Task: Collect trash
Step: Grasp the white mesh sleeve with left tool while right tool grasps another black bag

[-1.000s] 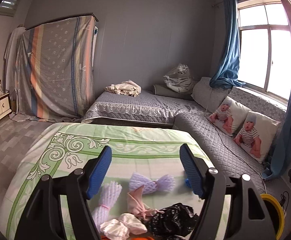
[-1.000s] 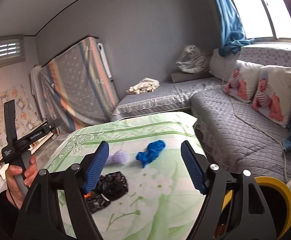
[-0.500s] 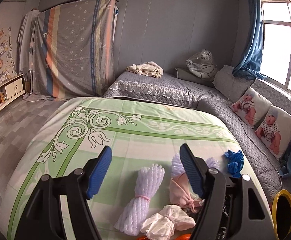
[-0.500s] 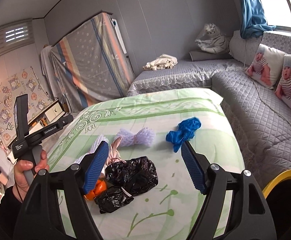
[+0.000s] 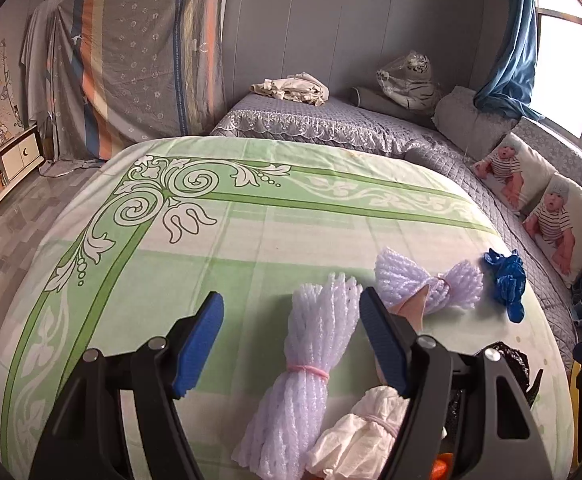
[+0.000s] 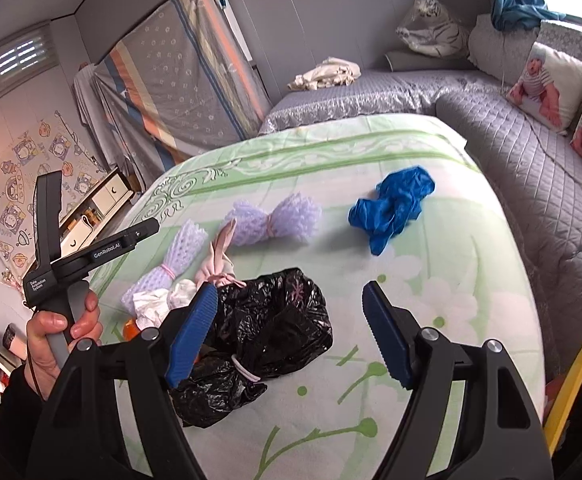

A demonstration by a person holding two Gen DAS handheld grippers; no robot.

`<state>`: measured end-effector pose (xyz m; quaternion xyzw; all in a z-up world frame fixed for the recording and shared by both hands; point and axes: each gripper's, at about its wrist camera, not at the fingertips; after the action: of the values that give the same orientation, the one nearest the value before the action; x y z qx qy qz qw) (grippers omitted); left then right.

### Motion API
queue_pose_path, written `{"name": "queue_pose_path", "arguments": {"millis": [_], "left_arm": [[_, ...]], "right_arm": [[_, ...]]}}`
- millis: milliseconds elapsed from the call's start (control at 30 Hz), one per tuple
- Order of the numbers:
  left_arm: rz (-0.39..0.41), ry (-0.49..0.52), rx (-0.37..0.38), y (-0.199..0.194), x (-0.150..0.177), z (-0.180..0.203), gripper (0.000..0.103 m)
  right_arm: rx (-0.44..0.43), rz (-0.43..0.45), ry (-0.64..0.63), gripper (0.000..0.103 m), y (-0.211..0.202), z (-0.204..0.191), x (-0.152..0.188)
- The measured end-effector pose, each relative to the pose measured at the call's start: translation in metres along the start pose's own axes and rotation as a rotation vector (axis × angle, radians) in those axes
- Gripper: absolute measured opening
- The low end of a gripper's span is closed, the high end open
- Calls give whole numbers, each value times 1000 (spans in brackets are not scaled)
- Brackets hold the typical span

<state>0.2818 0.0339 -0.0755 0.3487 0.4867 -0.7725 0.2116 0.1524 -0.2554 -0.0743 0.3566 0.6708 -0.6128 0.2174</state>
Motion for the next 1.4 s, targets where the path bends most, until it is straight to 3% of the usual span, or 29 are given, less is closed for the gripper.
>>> {"name": "queue_pose_path", "arguments": {"millis": [500,667,933,1133,1267,1400], "left_arm": [[-84,-1,-12,34,11,-8,67],[-111,42,-14,39,14,-1,65],[-179,103,12,51,22,11,46],[-197,124,9,54,25,17,30],[-193,121,3,51,25,18,26],[-176,69,16,44,21,10,24]], "right_arm": [[-28,-120,-26,71,49,-17,15],[-34,-137,-41,68,54,-22,16],[-40,-177,-87,51,62,-35,21],[-47,-197,-108,32,63,-38,22],[-44,-185,-126,19,59,-40,21],[-56,-163,-133,13,50,-41,19]]}}
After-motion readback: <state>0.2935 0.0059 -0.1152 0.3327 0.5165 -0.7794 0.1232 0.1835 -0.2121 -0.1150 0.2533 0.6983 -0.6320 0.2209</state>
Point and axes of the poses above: each gripper's, at about its wrist camera, not at the fingertips, and y roughly the way its jaws point, z to its right, x to its underside, and after that the axes turned 15 degrees about x, right-handed
